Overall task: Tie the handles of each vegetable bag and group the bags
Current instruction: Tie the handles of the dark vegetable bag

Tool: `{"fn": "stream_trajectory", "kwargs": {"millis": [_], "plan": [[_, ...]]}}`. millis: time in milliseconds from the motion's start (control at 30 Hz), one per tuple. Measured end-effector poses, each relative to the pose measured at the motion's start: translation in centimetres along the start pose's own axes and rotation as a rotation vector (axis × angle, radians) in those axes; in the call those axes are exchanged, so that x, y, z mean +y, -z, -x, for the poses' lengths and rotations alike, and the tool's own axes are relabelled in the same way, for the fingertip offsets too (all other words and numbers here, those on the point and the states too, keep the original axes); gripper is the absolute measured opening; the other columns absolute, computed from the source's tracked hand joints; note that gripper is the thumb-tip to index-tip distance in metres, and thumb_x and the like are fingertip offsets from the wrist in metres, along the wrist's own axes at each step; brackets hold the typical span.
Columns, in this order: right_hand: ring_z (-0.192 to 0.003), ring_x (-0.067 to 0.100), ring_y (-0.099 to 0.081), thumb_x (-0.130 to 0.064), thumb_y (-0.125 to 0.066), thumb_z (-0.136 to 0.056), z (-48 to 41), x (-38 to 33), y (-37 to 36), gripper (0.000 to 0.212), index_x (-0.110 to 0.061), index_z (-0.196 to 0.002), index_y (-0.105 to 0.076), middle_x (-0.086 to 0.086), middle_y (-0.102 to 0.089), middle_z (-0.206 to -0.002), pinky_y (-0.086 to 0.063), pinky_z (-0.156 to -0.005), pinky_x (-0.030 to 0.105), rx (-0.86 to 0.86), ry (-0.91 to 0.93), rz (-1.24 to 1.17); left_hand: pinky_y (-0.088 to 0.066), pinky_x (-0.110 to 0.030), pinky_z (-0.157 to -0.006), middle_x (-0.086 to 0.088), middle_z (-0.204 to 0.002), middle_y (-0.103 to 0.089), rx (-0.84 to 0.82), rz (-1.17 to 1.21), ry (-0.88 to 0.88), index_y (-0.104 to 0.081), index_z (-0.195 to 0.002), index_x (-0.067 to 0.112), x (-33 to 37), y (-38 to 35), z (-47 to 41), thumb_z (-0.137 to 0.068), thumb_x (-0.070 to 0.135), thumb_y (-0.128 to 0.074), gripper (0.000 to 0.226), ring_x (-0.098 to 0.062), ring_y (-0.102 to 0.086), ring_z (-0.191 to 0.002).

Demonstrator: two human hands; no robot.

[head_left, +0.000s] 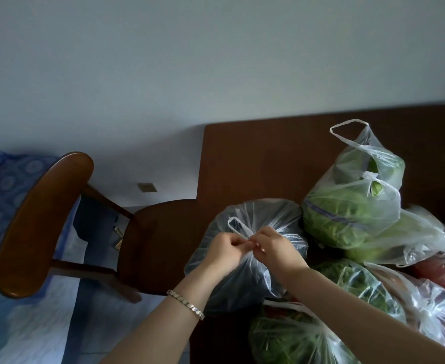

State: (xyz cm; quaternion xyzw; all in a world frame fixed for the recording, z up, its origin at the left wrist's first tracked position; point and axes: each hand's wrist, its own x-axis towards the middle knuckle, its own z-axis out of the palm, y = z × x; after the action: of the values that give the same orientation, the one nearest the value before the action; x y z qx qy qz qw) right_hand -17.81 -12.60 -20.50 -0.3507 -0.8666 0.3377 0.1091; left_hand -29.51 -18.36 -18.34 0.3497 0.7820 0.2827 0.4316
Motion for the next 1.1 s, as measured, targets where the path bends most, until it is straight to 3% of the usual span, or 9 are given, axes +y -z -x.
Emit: {"fn": "stream_trajectory", "kwargs": {"millis": [100,300,400,567,700,833,900,1000,1100], "plan": [[-0.084,0.027,-0.058,0.000,-0.057,-0.083,-0.2,0.0,0.4,0.018,0.002,-0.097,-0.068,0.017,-0.058,-0.104,-0.045,-0.079,0.033,-0.016,-0.036,-0.096,-0.041,-0.017,-0.062,0.001,-0.080,-0.066,0.007,-0.004,-0.045,-0.069,-0.094,0.009,-0.2,-0.1,0.1,-0.083,0.031,-0.064,0.025,-0.006,-0.055,-0.069],[-0.059,0.002,-0.052,-0.005,-0.065,-0.076,0.2,-0.1,0.7,0.014,-0.010,-0.086,-0.073,-0.006,-0.060,-0.069,-0.041,-0.059,0.010,0.047,-0.209,-0.295,-0.038,-0.008,-0.060,0.010,-0.077,-0.057,0.159,-0.092,-0.248,-0.066,-0.096,0.007,-1.2,-0.6,0.7,-0.087,0.026,-0.060,0.022,0.001,-0.051,-0.069],[-0.049,-0.004,-0.052,-0.003,-0.068,-0.075,0.4,-0.2,0.6,0.014,-0.014,-0.081,-0.074,-0.013,-0.059,-0.060,-0.040,-0.050,0.007,0.078,-0.292,-0.435,-0.038,-0.007,-0.063,0.018,-0.074,-0.042,0.235,-0.212,-0.380,-0.063,-0.092,0.005,-1.7,-0.9,1.1,-0.091,0.026,-0.054,0.022,0.002,-0.045,-0.067],[-0.044,0.008,-0.052,-0.002,-0.071,-0.074,0.0,0.2,1.6,0.020,-0.017,-0.063,-0.063,-0.009,-0.062,-0.048,-0.044,-0.045,0.015,0.007,-0.454,-0.653,-0.039,-0.005,-0.069,0.011,-0.079,-0.048,0.233,-0.140,-0.434,-0.064,-0.093,0.002,-1.9,-1.0,0.8,-0.090,0.018,-0.057,0.018,0.003,-0.047,-0.073],[-0.037,0.003,-0.046,-0.008,-0.074,-0.073,-0.7,0.1,2.6,0.019,-0.015,-0.062,-0.060,-0.009,-0.055,-0.041,-0.041,-0.042,0.016,-0.158,-0.503,-0.672,-0.042,-0.007,-0.071,0.012,-0.080,-0.054,0.185,-0.095,-0.454,-0.066,-0.095,0.001,-2.1,-0.8,0.3,-0.088,0.016,-0.059,0.018,0.001,-0.051,-0.075],[-0.040,0.006,-0.046,0.009,-0.064,-0.075,-0.9,0.7,3.0,0.020,-0.010,-0.068,-0.063,-0.003,-0.057,-0.050,-0.041,-0.041,0.015,-0.241,-0.582,-0.884,-0.045,-0.011,-0.077,-0.001,-0.094,-0.061,0.154,-0.087,-0.418,-0.063,-0.105,0.002,-2.1,-1.3,-0.3,-0.090,0.018,-0.055,0.023,-0.004,-0.054,-0.084],[-0.044,0.004,-0.050,0.014,-0.063,-0.073,-0.2,1.0,2.3,0.028,-0.014,-0.070,-0.067,-0.007,-0.064,-0.054,-0.044,-0.045,0.013,-0.194,-0.543,-0.874,-0.043,-0.009,-0.072,0.003,-0.093,-0.056,0.068,-0.045,-0.308,-0.063,-0.104,0.006,-1.9,-1.5,-0.4,-0.091,0.018,-0.054,0.019,-0.001,-0.052,-0.083],[-0.047,0.000,-0.048,0.011,-0.067,-0.072,0.8,1.0,0.3,0.033,-0.022,-0.073,-0.073,-0.014,-0.065,-0.054,-0.041,-0.050,0.009,0.029,-0.338,-0.607,-0.040,-0.012,-0.068,0.001,-0.094,-0.056,-0.020,0.002,-0.126,-0.061,-0.098,0.013,-1.4,-1.6,-0.5,-0.093,0.022,-0.050,0.015,-0.008,-0.053,-0.083],[-0.059,0.001,-0.051,-0.001,-0.069,-0.075,1.3,1.3,-0.9,0.018,-0.013,-0.087,-0.075,0.000,-0.068,-0.077,-0.044,-0.062,0.010,0.174,-0.042,-0.298,-0.039,-0.015,-0.066,0.000,-0.090,-0.058,-0.057,0.010,0.005,-0.059,-0.093,0.015,-0.7,-1.4,-0.6,-0.096,0.022,-0.043,0.017,-0.012,-0.055,-0.083]]}}
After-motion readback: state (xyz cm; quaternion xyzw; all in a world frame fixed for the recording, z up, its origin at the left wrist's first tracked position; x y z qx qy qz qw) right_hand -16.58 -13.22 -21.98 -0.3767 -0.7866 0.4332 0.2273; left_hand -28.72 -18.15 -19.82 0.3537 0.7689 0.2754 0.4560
